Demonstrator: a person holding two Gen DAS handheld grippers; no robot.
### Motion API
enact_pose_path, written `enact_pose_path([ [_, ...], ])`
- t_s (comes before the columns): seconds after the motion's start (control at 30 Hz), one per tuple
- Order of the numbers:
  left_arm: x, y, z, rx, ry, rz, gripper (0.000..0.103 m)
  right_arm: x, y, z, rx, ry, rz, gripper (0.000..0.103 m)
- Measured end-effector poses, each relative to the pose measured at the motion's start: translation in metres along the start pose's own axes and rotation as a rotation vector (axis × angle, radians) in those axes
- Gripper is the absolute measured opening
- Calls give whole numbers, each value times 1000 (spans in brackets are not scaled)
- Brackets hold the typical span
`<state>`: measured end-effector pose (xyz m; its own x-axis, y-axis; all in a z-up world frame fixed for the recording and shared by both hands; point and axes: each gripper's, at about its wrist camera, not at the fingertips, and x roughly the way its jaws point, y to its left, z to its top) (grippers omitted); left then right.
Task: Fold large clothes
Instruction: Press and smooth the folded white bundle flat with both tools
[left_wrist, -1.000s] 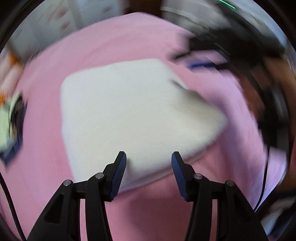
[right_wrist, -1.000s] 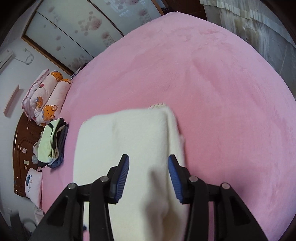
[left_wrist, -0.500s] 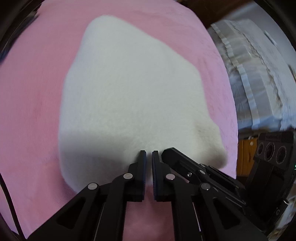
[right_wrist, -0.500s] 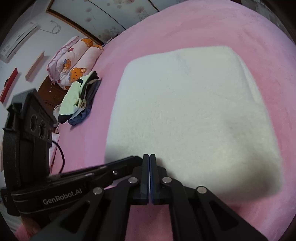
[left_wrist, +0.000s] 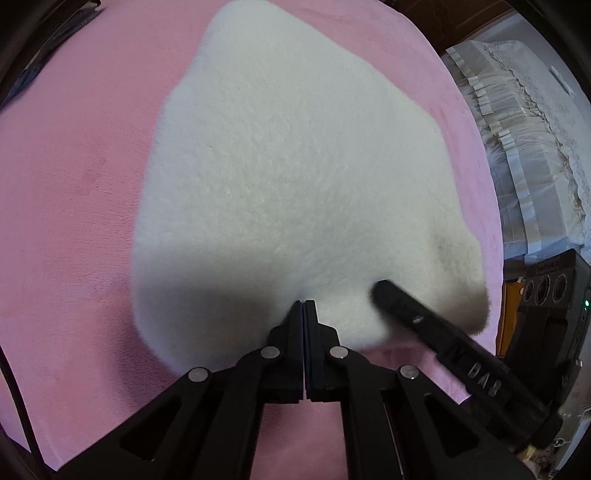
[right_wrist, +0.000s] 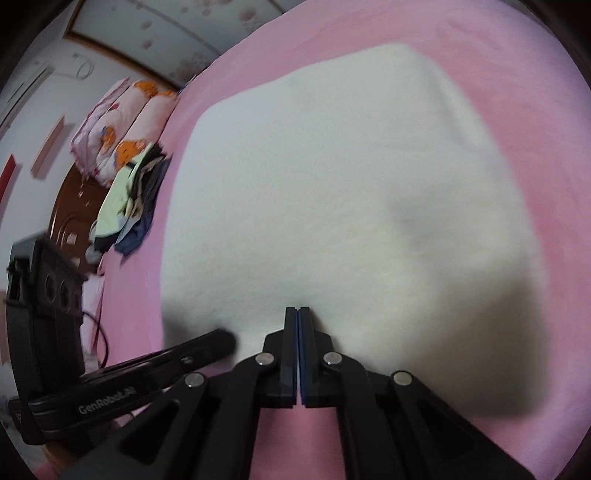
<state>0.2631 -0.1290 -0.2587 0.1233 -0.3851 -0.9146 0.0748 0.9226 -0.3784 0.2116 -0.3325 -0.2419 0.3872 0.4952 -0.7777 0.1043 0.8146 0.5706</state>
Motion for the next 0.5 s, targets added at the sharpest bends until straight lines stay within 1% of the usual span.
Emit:
enact_pose_path([
  [0.1,-14,3,-1,19,-5,14,1,-20,-25,2,72,-53,-56,0],
  [0.2,-29,15,-3,10,3,1,1,-40,-49,-3,123,-92,-86,0],
  [0.27,-36,17,-2,4,6,-3,1,-50,-57,-8,144,-101,-118,0],
  [0.4,-51,19,-3,-6,2,33,1,-55,-53,-13,116,-100,-177,0],
  [0.5,-62,9,-1,24,-19,103,1,-61,-34,-10,79,-106,-216,0],
])
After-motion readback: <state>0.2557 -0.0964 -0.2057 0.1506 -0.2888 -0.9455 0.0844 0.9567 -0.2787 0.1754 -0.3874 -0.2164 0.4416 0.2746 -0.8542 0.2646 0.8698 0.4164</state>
